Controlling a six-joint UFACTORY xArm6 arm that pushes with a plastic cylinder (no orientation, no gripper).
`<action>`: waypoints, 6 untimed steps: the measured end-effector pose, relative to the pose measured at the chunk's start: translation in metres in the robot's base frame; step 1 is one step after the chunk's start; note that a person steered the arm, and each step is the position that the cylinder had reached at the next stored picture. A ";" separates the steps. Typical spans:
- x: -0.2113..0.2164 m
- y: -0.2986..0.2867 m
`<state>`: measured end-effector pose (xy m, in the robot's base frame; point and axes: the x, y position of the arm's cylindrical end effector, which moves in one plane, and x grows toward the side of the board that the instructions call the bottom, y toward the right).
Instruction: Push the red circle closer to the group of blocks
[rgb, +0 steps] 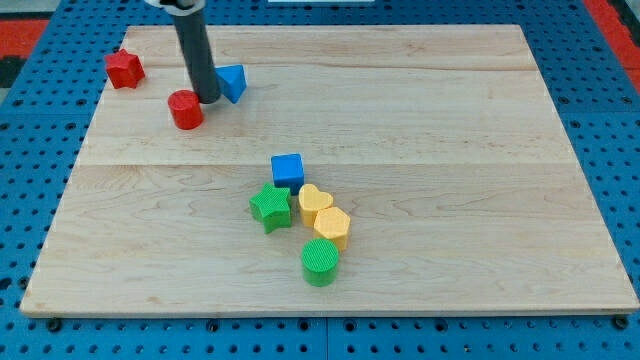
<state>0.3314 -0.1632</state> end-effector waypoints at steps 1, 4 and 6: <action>0.002 -0.023; 0.137 0.016; 0.120 -0.045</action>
